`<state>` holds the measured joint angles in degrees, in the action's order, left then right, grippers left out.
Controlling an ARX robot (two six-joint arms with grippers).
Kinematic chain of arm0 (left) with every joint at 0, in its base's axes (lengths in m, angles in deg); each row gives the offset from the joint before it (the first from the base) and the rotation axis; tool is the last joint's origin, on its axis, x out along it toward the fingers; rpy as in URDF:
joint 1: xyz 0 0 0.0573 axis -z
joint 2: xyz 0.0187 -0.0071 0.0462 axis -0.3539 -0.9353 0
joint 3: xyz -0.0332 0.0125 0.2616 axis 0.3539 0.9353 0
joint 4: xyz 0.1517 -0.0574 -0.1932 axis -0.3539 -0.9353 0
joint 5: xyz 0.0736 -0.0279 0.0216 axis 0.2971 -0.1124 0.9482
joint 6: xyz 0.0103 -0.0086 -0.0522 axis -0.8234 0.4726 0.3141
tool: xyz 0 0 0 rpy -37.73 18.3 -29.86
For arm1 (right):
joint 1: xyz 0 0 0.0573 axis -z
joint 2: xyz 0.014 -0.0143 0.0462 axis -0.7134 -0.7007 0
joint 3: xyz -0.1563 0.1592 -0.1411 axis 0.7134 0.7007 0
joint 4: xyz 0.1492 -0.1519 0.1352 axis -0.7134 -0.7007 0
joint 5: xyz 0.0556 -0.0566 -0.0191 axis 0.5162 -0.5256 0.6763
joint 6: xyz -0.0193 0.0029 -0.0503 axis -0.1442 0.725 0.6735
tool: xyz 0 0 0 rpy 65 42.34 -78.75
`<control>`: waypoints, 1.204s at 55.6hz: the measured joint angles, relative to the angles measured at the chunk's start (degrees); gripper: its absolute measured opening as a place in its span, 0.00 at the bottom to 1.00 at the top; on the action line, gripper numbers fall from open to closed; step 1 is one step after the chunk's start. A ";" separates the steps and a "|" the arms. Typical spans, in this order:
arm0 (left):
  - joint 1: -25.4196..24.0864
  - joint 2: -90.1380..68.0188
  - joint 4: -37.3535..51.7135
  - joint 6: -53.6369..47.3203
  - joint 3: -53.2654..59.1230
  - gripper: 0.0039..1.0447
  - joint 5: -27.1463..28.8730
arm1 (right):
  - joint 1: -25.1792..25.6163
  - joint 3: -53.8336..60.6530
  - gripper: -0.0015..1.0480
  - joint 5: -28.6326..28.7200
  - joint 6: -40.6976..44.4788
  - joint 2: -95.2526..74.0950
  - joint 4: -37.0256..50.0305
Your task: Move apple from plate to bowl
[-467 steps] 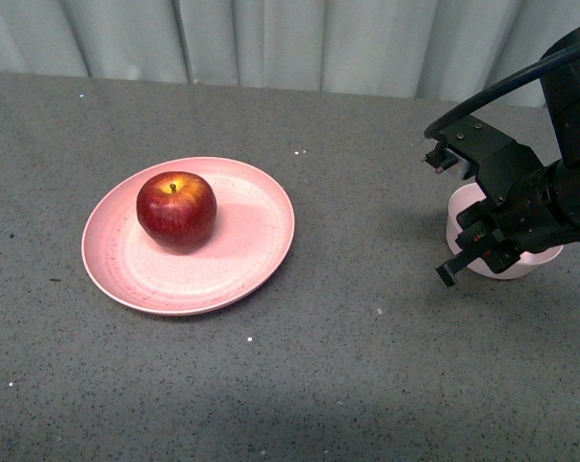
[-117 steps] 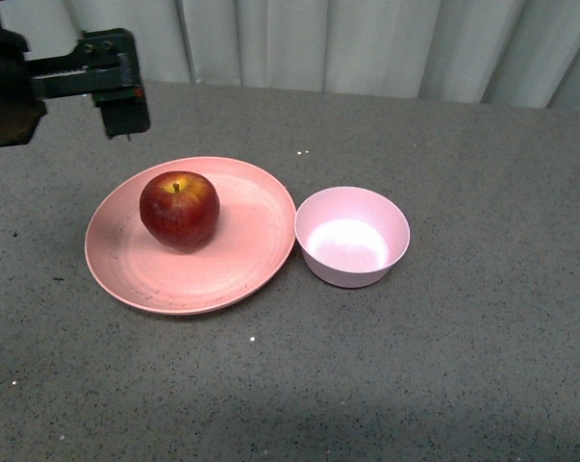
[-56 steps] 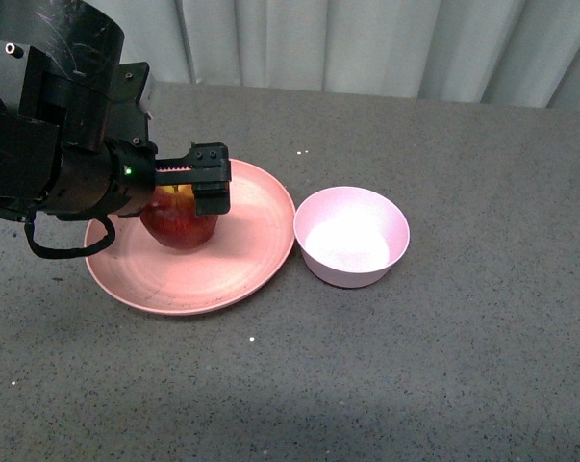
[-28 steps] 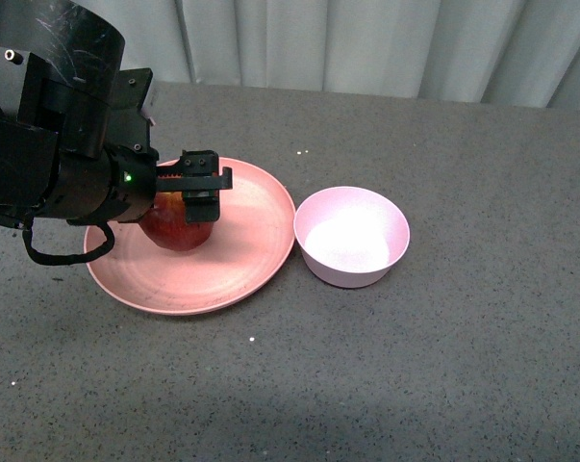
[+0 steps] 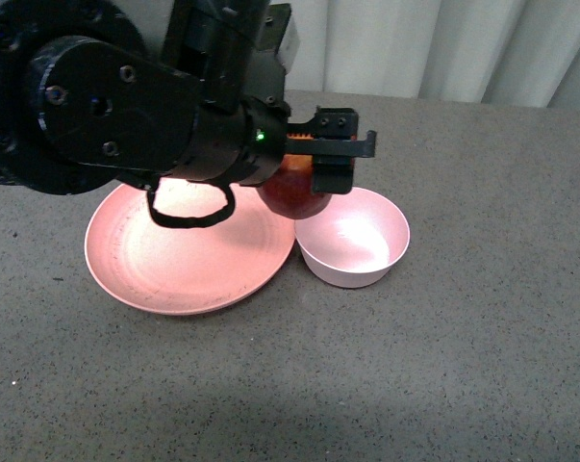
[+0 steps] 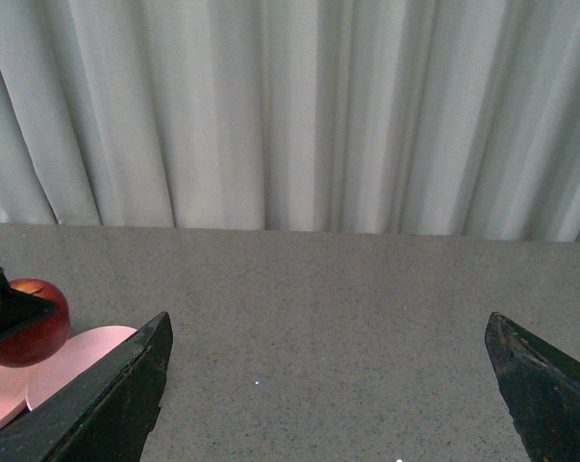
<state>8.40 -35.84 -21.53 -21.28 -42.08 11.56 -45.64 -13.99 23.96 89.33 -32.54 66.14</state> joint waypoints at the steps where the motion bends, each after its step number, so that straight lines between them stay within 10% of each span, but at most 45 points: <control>1: 0.22 -0.11 -0.15 0.09 -0.26 0.72 0.11 | 0.00 0.00 0.91 0.00 0.02 0.00 0.00; 53: 7.54 -11.37 -2.93 1.81 -8.28 0.71 2.89 | 0.00 0.00 0.91 -0.02 0.00 0.00 0.00; 67: 7.63 -10.47 -1.40 2.14 -7.52 0.94 2.32 | 0.00 0.00 0.91 0.00 0.02 0.00 0.00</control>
<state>16.02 -46.31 -22.93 -19.14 -49.59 13.88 -45.64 -13.99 23.96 89.35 -32.54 66.14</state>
